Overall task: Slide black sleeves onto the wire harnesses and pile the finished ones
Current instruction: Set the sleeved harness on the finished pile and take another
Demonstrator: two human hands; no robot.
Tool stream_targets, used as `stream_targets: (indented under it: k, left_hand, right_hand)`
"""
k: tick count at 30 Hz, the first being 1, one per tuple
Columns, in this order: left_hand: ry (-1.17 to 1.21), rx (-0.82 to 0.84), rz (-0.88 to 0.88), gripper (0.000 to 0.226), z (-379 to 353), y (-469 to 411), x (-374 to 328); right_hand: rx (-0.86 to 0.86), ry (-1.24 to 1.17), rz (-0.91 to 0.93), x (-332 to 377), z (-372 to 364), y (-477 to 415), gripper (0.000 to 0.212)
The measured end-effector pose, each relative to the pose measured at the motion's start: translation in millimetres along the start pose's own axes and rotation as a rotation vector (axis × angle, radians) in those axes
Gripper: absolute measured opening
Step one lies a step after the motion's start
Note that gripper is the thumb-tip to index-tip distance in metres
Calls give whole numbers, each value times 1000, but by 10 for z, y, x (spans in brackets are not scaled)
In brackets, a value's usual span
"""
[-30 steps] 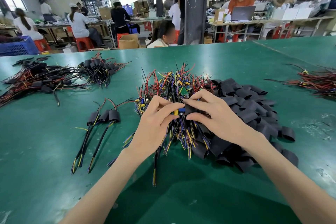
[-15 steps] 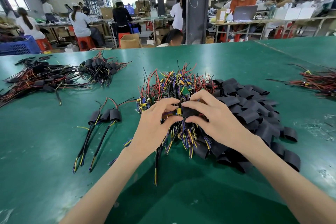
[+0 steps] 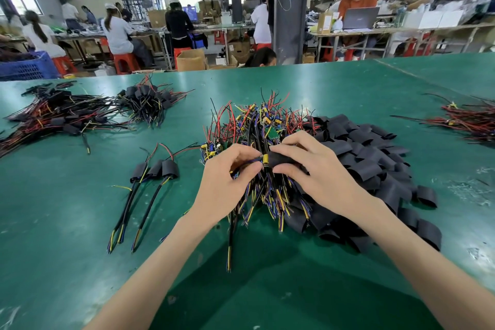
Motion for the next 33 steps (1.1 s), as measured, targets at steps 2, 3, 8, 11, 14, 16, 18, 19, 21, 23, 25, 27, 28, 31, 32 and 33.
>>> stream_targets:
  k: [2, 3, 8, 11, 14, 16, 18, 19, 21, 23, 25, 27, 28, 31, 32, 33]
  left_hand:
    - [3, -8, 26, 26, 6, -7, 7]
    - [10, -7, 34, 27, 6, -10, 9]
    - [45, 0, 54, 29, 2, -6, 4]
    - [51, -12, 53, 33, 6, 2, -6]
    - [46, -13, 56, 35, 8, 0, -12]
    - [38, 2, 67, 35, 1, 0, -11]
    - [34, 17, 85, 35, -12, 5, -5]
    - [33, 18, 94, 35, -18, 8, -2]
    - [24, 6, 107, 35, -21, 7, 4]
    - [8, -16, 114, 34, -10, -3, 13]
    - [-4, -28, 127, 32, 5, -15, 24]
    - [-24, -16, 126, 32, 10, -20, 26]
    - [-36, -8, 118, 32, 9, -21, 20]
    - [-52, 6, 100, 33, 14, -32, 1]
    - [-55, 12, 97, 34, 15, -37, -6]
    - [-54, 21, 95, 35, 18, -41, -11]
  right_hand:
    - [8, 10, 7, -5, -4, 3, 38]
    - [12, 18, 13, -7, -6, 5, 38]
    - [57, 65, 46, -3, -39, 18, 40]
    - [77, 84, 64, -3, -65, 22, 42]
    - [80, 97, 83, -3, -73, 27, 41]
    - [87, 103, 93, 7, -84, 32, 40]
    - [105, 115, 103, 29, -101, 28, 38]
    - [113, 122, 112, 40, -109, 27, 37]
    - [120, 129, 123, 53, -120, 30, 35]
    - [126, 130, 126, 62, -122, 31, 34]
    - [132, 122, 131, 75, -121, 27, 35]
    - [140, 126, 142, 99, -126, 25, 39]
    - [145, 138, 149, 111, -130, 24, 42]
    - [164, 194, 173, 140, -155, 29, 50]
    - [179, 223, 176, 154, -172, 32, 53]
    - [199, 253, 177, 168, -190, 33, 57]
Point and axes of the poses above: each hand's wrist, its own y-axis away from the middle knuckle, its own z-axis out of the back of the hand, x = y × z, the point moved 2 cm from there along -y, towards the middle knuckle, and after that the axes turned 14 degrees about z, right-handed, at the moved point
